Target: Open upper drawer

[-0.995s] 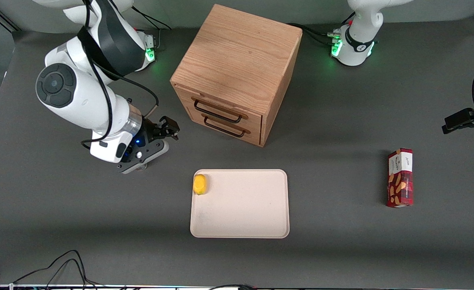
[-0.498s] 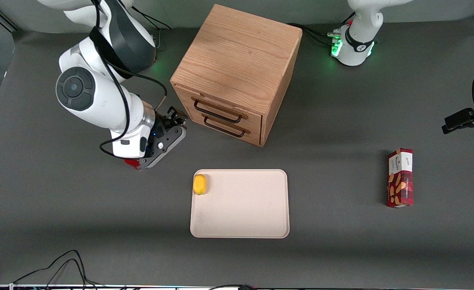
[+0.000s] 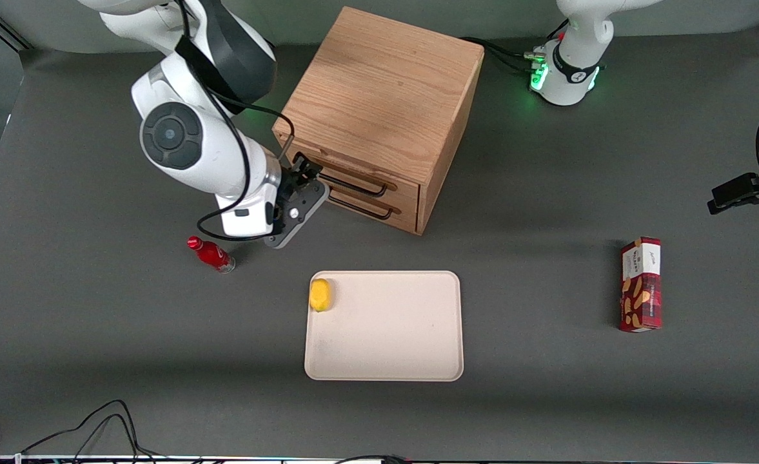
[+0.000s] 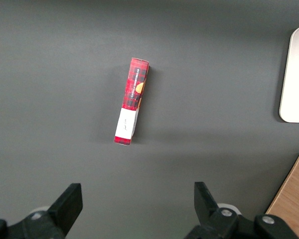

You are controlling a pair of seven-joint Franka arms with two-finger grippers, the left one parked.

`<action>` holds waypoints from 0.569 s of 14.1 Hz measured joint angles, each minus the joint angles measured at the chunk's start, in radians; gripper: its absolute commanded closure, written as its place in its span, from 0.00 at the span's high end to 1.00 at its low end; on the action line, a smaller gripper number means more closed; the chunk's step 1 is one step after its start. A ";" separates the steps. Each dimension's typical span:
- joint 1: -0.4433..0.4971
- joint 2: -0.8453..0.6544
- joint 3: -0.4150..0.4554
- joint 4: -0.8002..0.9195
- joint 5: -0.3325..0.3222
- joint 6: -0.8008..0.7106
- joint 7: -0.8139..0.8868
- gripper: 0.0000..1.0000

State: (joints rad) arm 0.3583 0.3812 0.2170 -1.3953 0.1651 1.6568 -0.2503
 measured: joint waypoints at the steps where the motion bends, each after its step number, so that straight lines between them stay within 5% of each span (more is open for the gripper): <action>1: 0.000 0.002 0.016 -0.018 0.000 0.018 0.000 1.00; 8: 0.000 0.009 0.061 -0.106 0.000 0.072 -0.009 1.00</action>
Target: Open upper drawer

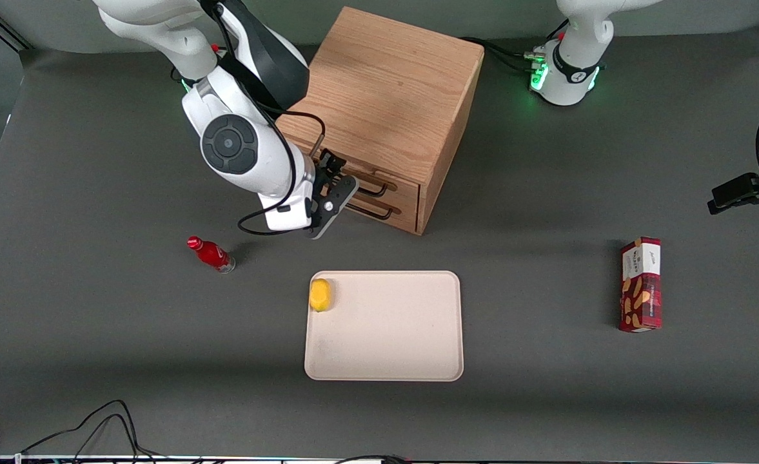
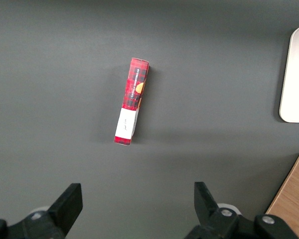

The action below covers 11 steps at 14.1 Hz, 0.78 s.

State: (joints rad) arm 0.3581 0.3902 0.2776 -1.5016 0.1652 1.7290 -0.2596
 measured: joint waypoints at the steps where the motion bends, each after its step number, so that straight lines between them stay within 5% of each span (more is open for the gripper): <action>1: 0.000 0.001 0.005 -0.008 0.000 0.000 -0.007 1.00; 11: -0.015 0.003 0.026 -0.057 0.040 0.042 -0.048 1.00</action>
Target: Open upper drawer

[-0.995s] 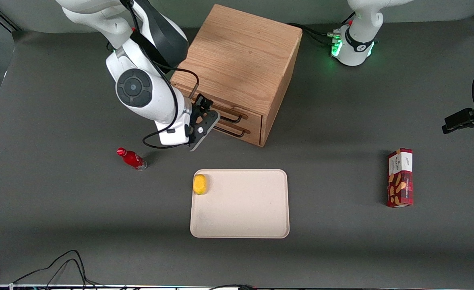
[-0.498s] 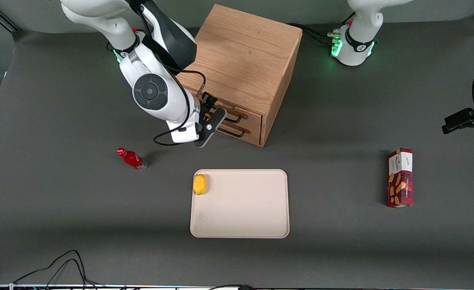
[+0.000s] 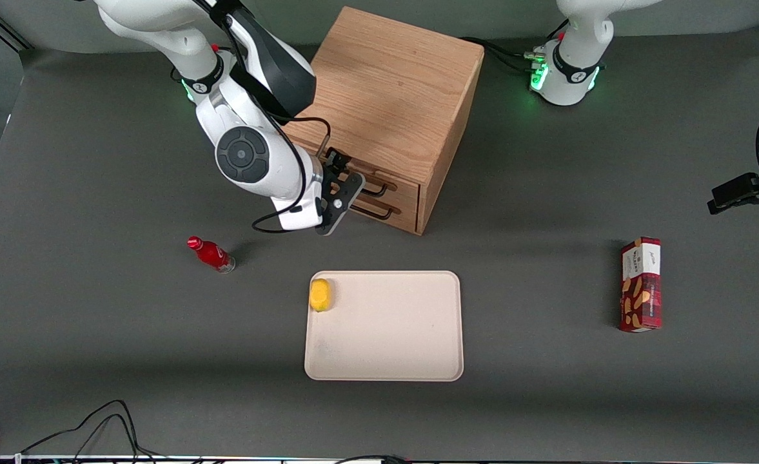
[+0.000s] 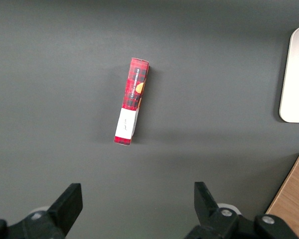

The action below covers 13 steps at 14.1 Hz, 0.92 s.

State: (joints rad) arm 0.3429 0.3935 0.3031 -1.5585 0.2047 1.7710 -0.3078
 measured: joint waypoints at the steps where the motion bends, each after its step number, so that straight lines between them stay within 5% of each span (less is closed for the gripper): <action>1: -0.001 0.001 0.000 0.000 0.000 0.004 0.000 1.00; 13: -0.004 0.035 0.001 -0.012 0.000 0.058 -0.007 1.00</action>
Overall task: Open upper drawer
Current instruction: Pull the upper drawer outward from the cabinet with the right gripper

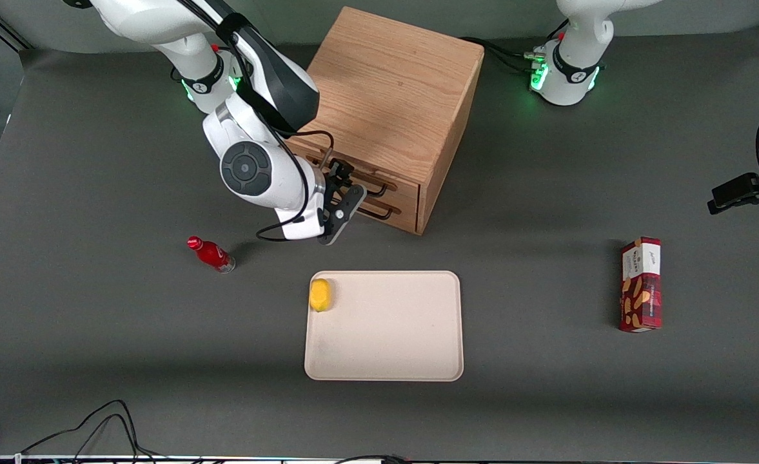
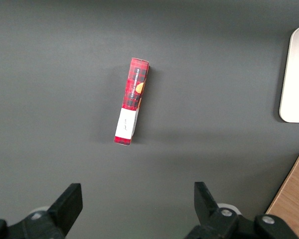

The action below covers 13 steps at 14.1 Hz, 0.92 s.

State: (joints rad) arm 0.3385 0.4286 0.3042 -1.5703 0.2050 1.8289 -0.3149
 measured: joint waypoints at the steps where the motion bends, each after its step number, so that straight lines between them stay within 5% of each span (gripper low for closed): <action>1: 0.000 0.001 0.000 0.000 0.000 0.001 0.000 1.00; 13: -0.036 0.052 0.001 0.004 0.000 0.052 -0.035 1.00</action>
State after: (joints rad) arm 0.3028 0.4805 0.3048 -1.5667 0.2050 1.8813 -0.3501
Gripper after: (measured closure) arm 0.000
